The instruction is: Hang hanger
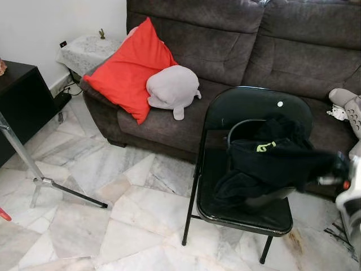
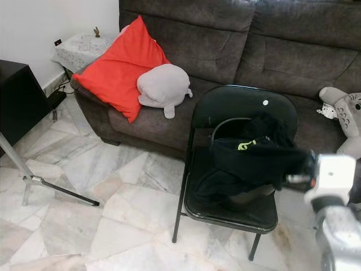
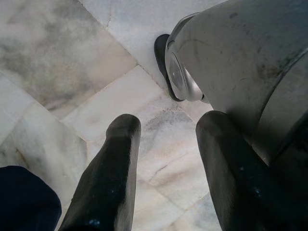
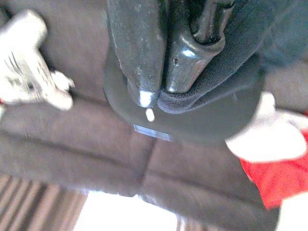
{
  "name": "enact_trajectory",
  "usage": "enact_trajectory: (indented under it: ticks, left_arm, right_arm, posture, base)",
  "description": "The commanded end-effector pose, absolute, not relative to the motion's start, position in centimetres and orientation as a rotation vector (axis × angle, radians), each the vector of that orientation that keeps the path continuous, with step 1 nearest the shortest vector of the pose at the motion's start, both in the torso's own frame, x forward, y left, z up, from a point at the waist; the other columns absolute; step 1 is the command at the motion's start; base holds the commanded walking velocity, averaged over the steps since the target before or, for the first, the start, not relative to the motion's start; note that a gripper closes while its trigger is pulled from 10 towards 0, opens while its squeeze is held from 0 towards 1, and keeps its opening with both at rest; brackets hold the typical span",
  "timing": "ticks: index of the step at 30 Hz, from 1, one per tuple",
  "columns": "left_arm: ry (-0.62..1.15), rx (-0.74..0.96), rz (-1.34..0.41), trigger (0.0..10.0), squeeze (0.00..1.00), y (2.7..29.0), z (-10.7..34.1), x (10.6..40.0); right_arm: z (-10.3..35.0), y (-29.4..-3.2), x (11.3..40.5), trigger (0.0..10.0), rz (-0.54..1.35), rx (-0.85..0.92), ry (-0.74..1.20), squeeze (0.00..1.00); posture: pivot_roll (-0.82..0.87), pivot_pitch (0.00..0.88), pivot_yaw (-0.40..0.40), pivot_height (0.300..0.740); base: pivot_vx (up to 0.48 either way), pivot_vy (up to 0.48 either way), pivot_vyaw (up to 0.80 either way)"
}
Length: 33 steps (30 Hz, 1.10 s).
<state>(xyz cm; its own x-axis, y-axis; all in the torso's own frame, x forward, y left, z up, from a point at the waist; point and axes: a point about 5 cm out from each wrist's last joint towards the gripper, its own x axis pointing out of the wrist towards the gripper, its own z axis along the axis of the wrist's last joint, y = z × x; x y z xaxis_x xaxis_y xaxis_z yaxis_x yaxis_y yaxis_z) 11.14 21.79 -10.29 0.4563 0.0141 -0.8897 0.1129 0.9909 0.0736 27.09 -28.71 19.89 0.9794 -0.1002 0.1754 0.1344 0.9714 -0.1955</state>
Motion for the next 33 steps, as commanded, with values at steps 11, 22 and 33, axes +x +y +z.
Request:
enact_trajectory:
  ticks: [11,22,33]
  left_arm:
    - [1.092,0.135,-0.066,10.0,0.0,21.3,-10.4,11.1]
    - [1.093,0.144,-0.075,10.0,0.0,21.5,-10.4,11.1]
    - [1.093,0.15,-0.074,10.0,0.0,21.6,-10.3,11.1]
  right_arm:
    - [24.8,-25.8,25.6,0.0,0.08,-0.125,-0.383,0.0]
    - [18.9,-28.8,25.0,0.0,-0.043,-0.277,-0.035,0.0]
    - [14.1,-32.3,25.0,0.0,-0.239,-0.25,0.191,0.0]
  posture:
    - [-0.06,0.138,-0.063,0.74]
    - [-0.06,0.143,-0.059,0.74]
    - [-0.06,0.146,-0.054,0.74]
  base:
    - [0.0,0.0,0.0]
    - [0.0,0.0,0.0]
    - [0.0,0.0,0.0]
